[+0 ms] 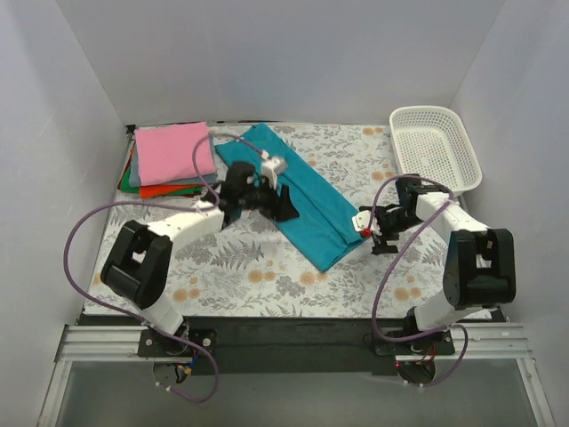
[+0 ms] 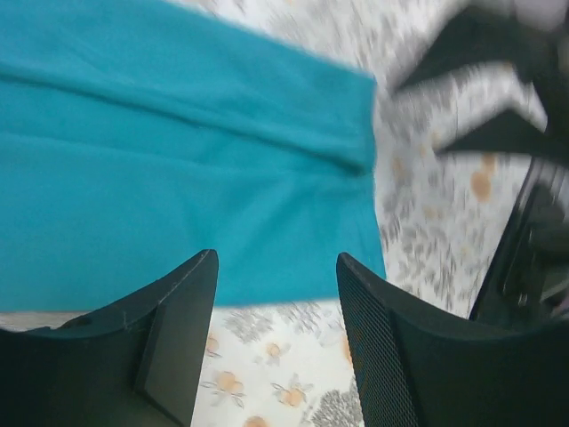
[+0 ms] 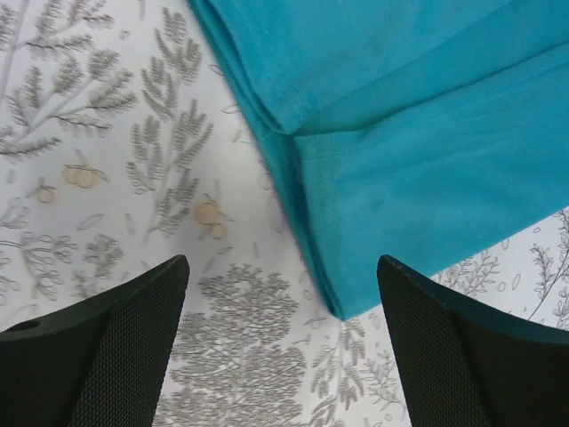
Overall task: Fold and stack the t-shirts
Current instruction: Fold the tshirt
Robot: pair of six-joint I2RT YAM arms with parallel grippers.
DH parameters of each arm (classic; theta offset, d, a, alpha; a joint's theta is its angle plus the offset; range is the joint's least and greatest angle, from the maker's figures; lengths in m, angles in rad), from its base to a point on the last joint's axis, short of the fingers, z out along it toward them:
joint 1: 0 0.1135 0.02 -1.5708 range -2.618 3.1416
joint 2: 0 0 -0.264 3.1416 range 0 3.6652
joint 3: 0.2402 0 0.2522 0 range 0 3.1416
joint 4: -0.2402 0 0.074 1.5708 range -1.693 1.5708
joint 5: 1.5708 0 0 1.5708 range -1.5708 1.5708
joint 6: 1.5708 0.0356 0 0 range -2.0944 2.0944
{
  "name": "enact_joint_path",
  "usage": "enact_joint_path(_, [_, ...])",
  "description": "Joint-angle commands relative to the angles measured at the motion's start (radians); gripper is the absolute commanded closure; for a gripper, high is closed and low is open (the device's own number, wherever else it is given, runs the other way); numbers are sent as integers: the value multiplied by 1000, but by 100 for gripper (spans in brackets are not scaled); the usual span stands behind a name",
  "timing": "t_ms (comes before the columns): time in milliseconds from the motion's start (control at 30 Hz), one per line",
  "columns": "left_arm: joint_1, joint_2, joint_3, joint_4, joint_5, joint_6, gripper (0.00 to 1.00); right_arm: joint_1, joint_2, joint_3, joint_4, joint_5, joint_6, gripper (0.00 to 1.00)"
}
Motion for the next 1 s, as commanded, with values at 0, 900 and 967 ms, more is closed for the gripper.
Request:
enact_joint_path(0, [-257, -106, -262, 281, -90, 183, 45, -2, 156, 164, -138, -27, -166, 9])
enact_joint_path(900, [-628, 265, -144, 300, -747, 269, 57, 1, 418, 293, -127, 36, -12, 67])
enact_joint_path(967, [-637, 267, -153, 286, -779, 277, 61, 1, 411, 286, -125, 34, -9, 68])
